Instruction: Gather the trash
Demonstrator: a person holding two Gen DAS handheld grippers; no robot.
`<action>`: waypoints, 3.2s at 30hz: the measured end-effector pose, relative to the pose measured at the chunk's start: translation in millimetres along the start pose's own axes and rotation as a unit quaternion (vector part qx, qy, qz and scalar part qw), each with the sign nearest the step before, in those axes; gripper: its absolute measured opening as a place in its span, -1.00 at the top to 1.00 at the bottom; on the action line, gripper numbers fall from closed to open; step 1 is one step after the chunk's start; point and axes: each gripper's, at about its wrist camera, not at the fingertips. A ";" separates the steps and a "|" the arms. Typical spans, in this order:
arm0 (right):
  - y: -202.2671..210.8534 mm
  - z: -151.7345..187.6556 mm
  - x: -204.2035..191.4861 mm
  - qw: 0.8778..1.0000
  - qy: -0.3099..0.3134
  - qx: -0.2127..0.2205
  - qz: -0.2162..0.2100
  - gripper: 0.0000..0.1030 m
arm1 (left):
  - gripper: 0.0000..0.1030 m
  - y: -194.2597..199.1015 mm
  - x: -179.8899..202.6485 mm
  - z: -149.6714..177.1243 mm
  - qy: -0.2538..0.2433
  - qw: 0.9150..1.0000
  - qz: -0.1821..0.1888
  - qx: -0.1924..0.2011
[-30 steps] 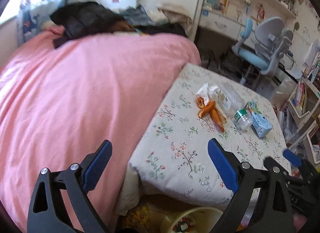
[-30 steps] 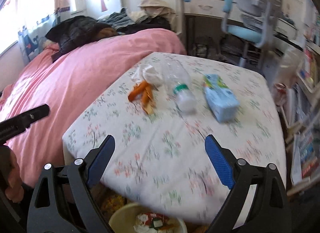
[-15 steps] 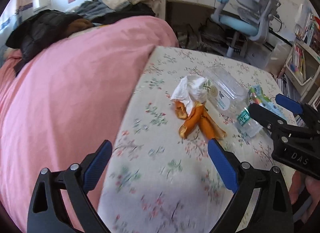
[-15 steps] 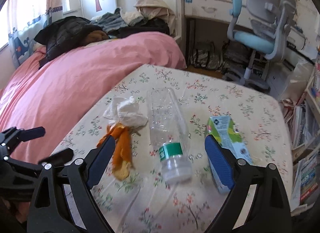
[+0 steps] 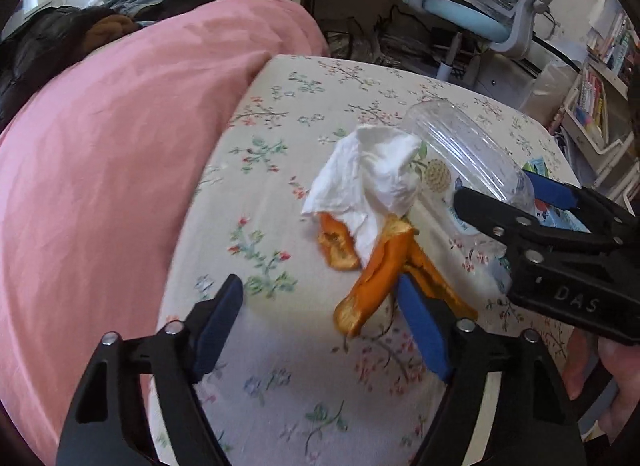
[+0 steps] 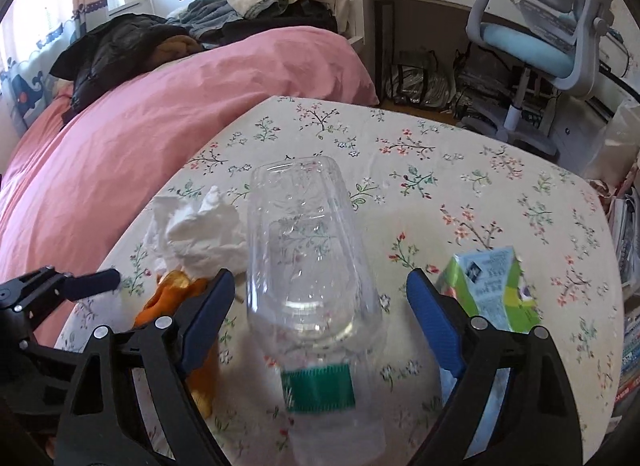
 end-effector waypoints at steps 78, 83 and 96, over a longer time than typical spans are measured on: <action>226.8 256.2 -4.0 0.986 -0.164 0.033 0.003 -0.46 | 0.64 116.8 93.8 213.2 -0.058 0.989 0.105 -0.081; 224.6 258.6 7.2 0.982 -0.184 0.030 0.019 -0.55 | -0.26 113.2 103.8 224.1 -0.071 0.990 0.074 -0.093; 212.7 262.7 -4.3 0.987 -0.158 0.018 0.038 -0.55 | -0.63 139.1 70.7 205.2 0.019 0.999 0.037 0.006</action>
Point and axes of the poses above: each gripper's, at about its wrist camera, not at the fingertips, and y roughly against the way its jaws point, x to its right, z to its underside, and after that the axes turned 1 degree about z, right-handed
